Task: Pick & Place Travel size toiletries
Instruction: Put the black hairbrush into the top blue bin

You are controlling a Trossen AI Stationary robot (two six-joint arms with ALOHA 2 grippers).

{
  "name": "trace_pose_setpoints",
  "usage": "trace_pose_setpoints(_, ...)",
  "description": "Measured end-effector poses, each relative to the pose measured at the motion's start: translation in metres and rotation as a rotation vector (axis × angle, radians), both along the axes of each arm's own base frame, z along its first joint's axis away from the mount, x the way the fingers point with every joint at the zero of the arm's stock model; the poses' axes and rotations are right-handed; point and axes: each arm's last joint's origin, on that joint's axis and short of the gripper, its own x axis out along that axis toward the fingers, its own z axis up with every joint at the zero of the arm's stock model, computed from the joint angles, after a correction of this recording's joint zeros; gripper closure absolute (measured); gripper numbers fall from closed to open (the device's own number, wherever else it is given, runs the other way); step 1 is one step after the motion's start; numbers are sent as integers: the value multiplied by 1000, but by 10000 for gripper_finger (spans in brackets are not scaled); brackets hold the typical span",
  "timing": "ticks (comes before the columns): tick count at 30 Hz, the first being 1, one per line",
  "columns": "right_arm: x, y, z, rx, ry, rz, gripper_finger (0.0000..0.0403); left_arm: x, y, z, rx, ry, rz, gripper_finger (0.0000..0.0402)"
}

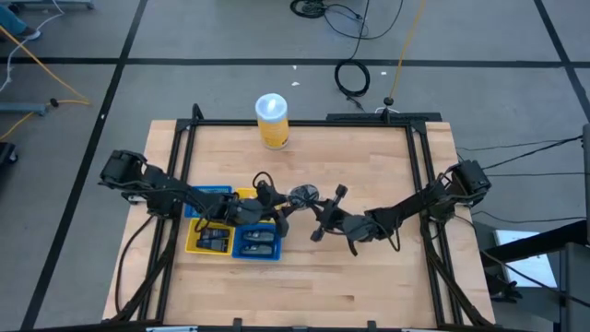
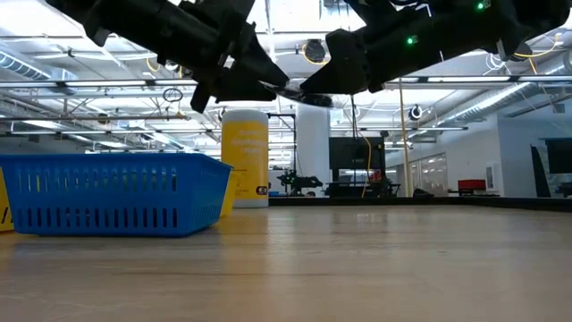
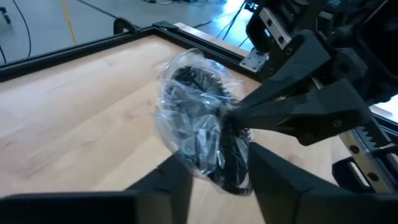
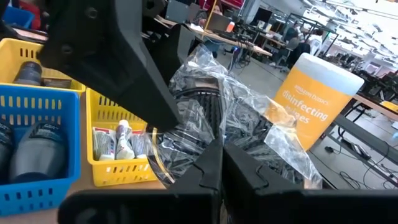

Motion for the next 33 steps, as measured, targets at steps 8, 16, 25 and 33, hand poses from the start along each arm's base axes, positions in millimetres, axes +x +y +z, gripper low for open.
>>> trace_pose_setpoints(8, 0, 0, 0, 0, 5, 1, 396, 0, -1, 0, 46, 20, -17, 369)
trace_pose_setpoints(16, -7, 11, 6, -30, 36, 44, 330, -6, -2, 0, 96, 84, -9, 369)
trace_pose_setpoints(25, -45, 29, 55, 41, 29, 252, 209, -45, -5, 28, 126, 200, -7, 391)
trace_pose_setpoints(33, -59, 42, 69, 69, -19, 320, 184, -132, -11, 57, -88, 353, -26, 392)
